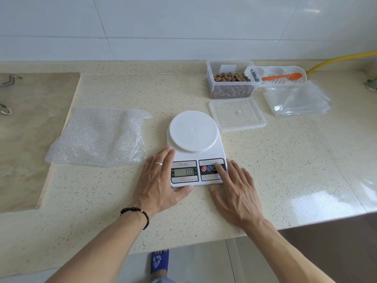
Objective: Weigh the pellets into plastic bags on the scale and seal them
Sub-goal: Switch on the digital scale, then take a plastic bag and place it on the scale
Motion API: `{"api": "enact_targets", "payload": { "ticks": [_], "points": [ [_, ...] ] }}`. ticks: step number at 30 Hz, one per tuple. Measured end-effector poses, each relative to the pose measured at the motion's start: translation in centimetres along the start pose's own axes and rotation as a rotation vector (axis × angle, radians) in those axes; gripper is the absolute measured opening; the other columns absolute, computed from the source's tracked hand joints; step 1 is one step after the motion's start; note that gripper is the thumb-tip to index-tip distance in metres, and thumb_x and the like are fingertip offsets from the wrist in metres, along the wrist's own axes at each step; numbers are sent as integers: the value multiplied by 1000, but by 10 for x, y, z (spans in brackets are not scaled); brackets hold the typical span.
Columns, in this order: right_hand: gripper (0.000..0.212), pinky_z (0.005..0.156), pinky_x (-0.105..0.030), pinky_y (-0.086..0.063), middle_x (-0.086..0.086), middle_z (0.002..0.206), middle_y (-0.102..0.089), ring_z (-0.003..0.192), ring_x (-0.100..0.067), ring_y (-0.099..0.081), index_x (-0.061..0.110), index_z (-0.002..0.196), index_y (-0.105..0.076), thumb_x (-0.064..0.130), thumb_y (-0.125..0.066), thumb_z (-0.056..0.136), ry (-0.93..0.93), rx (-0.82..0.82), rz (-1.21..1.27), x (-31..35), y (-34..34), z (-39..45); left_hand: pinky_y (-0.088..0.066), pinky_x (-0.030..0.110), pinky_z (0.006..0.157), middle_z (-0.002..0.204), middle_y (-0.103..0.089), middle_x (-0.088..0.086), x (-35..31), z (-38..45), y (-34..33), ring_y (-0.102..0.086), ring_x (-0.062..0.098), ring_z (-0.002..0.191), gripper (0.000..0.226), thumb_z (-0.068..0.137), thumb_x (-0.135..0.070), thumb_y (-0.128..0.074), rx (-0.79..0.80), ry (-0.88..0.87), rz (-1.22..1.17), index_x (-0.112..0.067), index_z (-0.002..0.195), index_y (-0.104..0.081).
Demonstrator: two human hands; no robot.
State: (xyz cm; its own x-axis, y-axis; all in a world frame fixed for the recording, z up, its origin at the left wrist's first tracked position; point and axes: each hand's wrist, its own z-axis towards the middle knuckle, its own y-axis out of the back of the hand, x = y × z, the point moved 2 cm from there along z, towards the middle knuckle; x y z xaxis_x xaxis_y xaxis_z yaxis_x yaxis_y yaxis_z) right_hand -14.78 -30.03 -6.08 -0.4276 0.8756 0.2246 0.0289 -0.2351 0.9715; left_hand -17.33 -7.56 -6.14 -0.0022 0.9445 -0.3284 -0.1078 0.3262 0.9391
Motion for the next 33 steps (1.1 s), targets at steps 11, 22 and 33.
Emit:
{"api": "enact_targets", "payload": {
  "ticks": [11,22,33],
  "points": [
    [53,108,-53,-37,-17,144,-50,136,-37,-43,23,142,-46,47,-44,94,39,-56,-6,-1,0,0,-19,43,119,156,-25,7,-1,0,-1,-29,20,141,107,70,-75,-52,-7,6,7,-7,148,-26],
    [61,114,-51,-31,-15,150,-44,142,-33,-36,20,148,-29,54,-33,97,-4,22,-5,1,0,2,-23,44,118,155,-26,10,0,0,1,-31,23,140,106,72,-75,-51,4,-7,4,-5,147,-26],
    [75,108,-42,-37,-12,152,-40,135,-28,-44,9,153,-21,58,-13,97,-143,42,24,-43,56,38,-15,50,118,160,-13,11,-30,49,26,-8,29,148,87,87,-66,-33,16,-78,-70,-8,151,-22]
  ]
}}
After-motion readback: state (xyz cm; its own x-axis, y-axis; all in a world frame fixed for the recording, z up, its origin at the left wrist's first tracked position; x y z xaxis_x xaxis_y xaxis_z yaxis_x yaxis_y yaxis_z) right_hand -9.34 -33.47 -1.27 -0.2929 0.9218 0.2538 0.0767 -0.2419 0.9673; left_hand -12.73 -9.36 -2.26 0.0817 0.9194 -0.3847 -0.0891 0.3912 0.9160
